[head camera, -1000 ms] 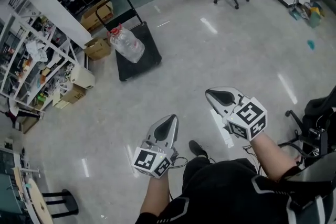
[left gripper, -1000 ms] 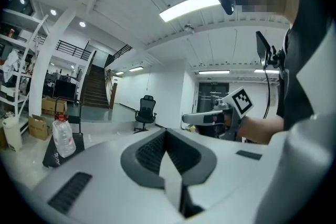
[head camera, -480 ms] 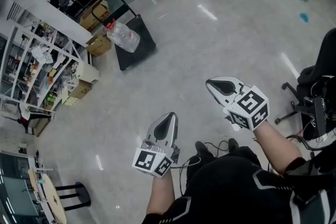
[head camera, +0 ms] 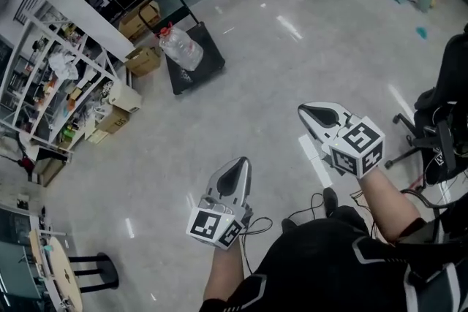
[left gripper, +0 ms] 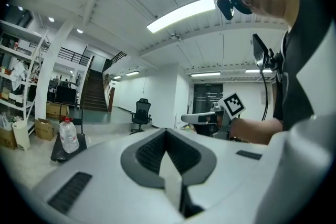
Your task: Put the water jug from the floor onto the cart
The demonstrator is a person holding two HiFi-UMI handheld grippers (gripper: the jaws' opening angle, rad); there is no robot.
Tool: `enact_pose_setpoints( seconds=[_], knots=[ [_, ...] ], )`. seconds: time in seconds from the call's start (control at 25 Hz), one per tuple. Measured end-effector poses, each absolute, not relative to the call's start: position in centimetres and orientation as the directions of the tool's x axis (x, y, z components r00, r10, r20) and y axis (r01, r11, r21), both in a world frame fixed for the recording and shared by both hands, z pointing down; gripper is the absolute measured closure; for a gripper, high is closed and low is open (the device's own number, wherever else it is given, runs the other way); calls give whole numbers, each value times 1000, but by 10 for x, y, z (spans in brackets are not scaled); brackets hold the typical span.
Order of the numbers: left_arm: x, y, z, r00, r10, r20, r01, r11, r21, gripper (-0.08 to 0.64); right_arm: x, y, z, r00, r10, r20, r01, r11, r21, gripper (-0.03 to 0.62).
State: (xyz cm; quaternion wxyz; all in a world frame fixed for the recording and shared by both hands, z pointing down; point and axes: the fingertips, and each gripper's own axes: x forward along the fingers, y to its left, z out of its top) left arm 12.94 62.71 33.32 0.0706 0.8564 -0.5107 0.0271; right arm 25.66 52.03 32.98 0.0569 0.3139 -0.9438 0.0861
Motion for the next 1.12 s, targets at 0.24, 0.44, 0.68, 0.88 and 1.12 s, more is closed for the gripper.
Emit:
enact_pose_setpoints(
  seconds=[0.24, 0.44, 0.68, 0.88, 1.12],
  knots=[
    [99, 658, 342, 498, -859, 119, -867, -489, 100, 569, 232, 559, 328, -782, -601, 163, -621, 772, -132, 591],
    [90, 667, 318, 469, -879, 83, -882, -461, 100, 569, 221, 569, 317, -792, -585, 174, -609, 778, -157, 591],
    [101, 663, 303, 431, -900, 58, -901, -427, 80, 569, 229, 570, 309, -816, -553, 168, -575, 806, -140, 591],
    [120, 661, 295, 433, -901, 44, -901, -429, 66, 569, 237, 569, 300, -828, -540, 150, -557, 821, -126, 591],
    [144, 663, 294, 450, -891, 60, -893, -448, 41, 569, 256, 574, 298, -831, -539, 142, -554, 825, -111, 591]
  ],
)
